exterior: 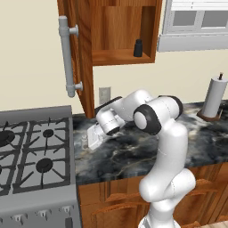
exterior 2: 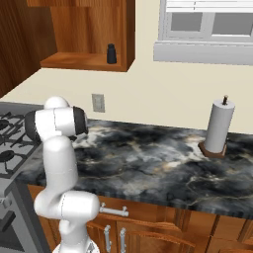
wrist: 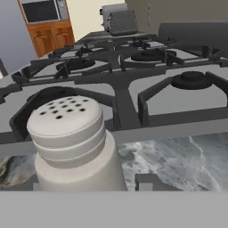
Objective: Take 2 condiments from the cabinet and move them on the counter near the stove.Make sure the condiments are lined up with each other, next to each other.
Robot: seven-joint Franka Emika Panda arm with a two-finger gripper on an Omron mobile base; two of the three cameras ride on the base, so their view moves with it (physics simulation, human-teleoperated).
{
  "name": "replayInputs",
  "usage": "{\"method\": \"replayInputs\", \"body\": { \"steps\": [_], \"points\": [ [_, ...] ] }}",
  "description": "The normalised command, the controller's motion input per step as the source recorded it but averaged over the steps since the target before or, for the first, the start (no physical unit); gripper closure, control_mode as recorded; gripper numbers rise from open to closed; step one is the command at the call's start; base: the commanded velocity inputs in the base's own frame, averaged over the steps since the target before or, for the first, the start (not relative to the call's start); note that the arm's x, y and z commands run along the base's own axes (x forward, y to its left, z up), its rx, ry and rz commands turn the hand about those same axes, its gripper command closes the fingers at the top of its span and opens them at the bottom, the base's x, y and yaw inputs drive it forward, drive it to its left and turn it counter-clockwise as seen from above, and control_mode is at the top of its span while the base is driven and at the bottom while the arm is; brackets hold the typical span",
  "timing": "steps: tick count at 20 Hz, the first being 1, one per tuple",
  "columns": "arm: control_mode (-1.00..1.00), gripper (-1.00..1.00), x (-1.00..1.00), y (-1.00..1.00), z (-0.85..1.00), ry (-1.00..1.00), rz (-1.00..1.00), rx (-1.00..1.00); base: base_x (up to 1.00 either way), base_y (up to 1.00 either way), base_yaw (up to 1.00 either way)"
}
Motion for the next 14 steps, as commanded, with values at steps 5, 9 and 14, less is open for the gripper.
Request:
{"method": "replayInputs", "body": {
  "steps": [5, 9, 14],
  "points": [
    [-1.00, -1.00, 0.01, 0.00, 0.00, 0.00, 0.00, 0.00, 0.00, 0.00, 0.00],
    [-1.00, -1.00, 0.00, 0.00, 0.00, 0.00, 0.00, 0.00, 0.00, 0.00, 0.00],
    [-1.00, -1.00, 0.00, 0.00, 0.00, 0.00, 0.00, 0.00, 0.00, 0.00, 0.00]
  ]
}}
